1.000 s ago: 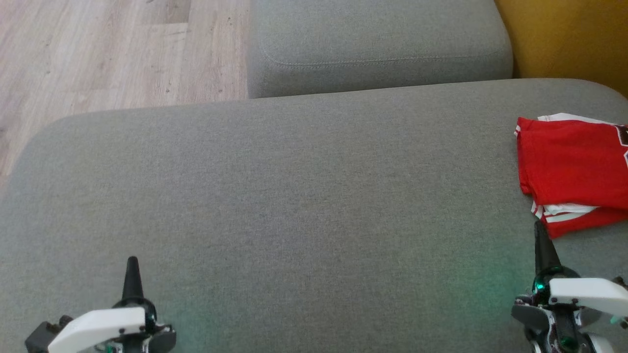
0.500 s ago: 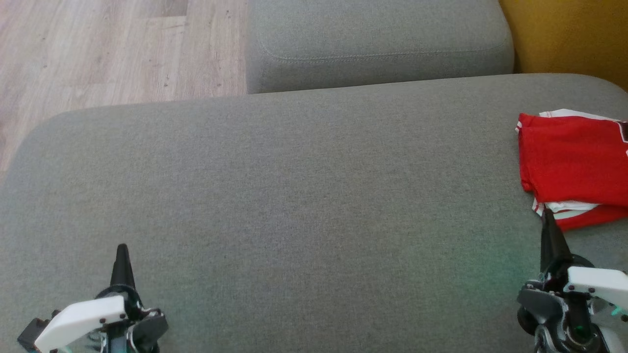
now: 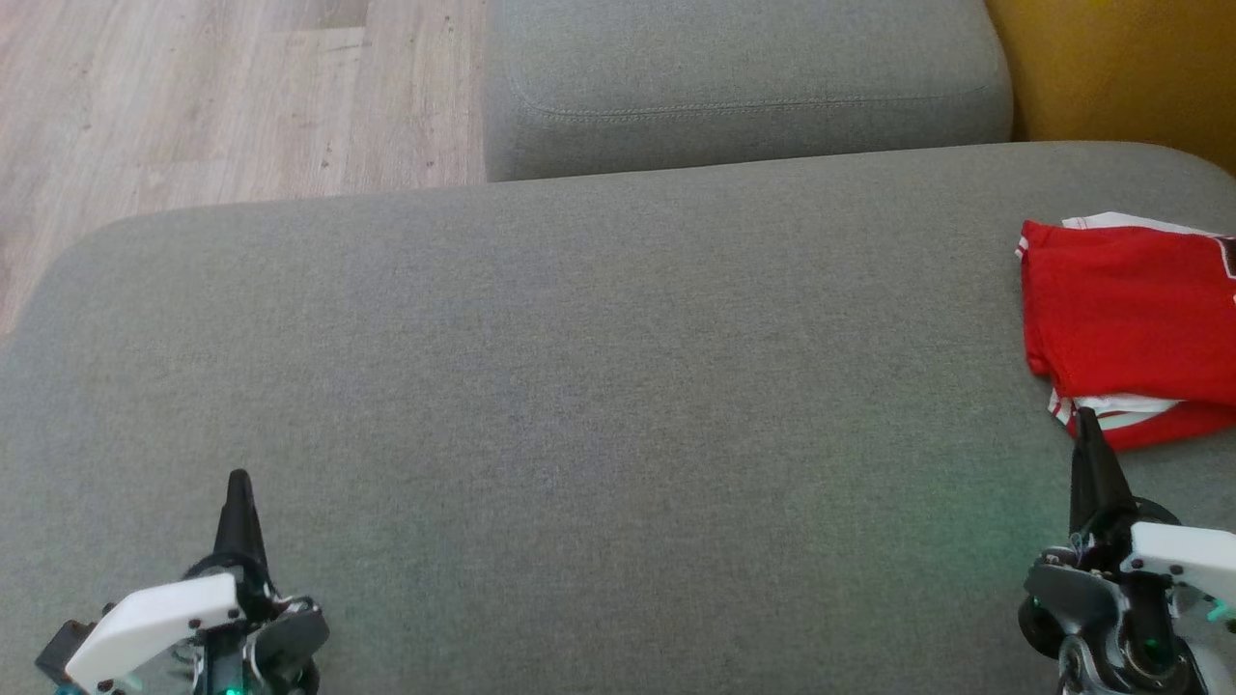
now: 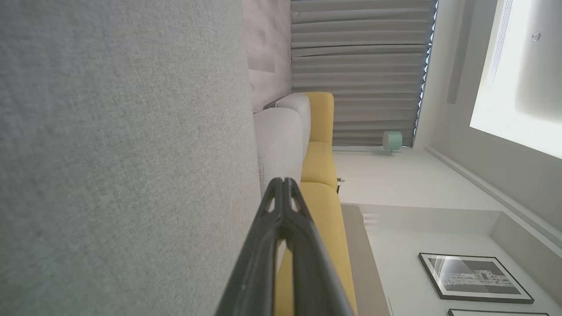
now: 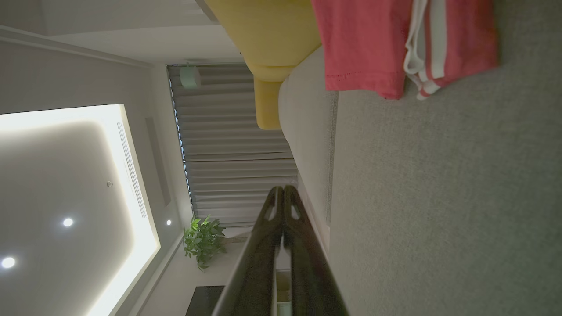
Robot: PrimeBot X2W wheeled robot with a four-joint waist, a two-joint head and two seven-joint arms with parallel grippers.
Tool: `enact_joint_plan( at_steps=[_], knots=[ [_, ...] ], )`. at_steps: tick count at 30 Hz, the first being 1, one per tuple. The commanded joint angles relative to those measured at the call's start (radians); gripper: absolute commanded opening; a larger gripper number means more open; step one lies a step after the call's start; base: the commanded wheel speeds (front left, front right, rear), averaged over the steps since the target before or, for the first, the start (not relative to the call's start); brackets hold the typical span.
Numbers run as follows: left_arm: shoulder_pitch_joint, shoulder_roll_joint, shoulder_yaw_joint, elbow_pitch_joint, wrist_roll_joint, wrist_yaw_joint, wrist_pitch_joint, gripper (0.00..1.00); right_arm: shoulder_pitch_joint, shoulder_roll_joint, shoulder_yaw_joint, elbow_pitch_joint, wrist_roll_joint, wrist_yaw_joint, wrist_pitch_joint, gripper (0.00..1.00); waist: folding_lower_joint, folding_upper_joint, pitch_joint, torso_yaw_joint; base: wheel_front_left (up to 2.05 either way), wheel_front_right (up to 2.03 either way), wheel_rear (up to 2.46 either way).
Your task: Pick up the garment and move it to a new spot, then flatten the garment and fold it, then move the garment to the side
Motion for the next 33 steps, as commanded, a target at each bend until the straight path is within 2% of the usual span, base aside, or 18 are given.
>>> enact_joint_plan(
  at_steps=[1, 33],
  knots=[
    [-0.049, 0.010, 0.041, -0.028, 0.001, -0.007, 0.006, 0.00, -0.052, -0.014, 0.019, -0.038, 0.005, -0.001, 0.008, 0.00, -0.0001, 0.0000, 0.000, 0.000, 0.00, 0.00, 0.00],
    [-0.050, 0.002, 0.052, -0.028, 0.010, -0.007, 0.016, 0.00, -0.053, -0.007, 0.009, -0.038, -0.003, -0.001, 0.016, 0.00, -0.0001, 0.0000, 0.000, 0.000, 0.00, 0.00, 0.00]
  ],
)
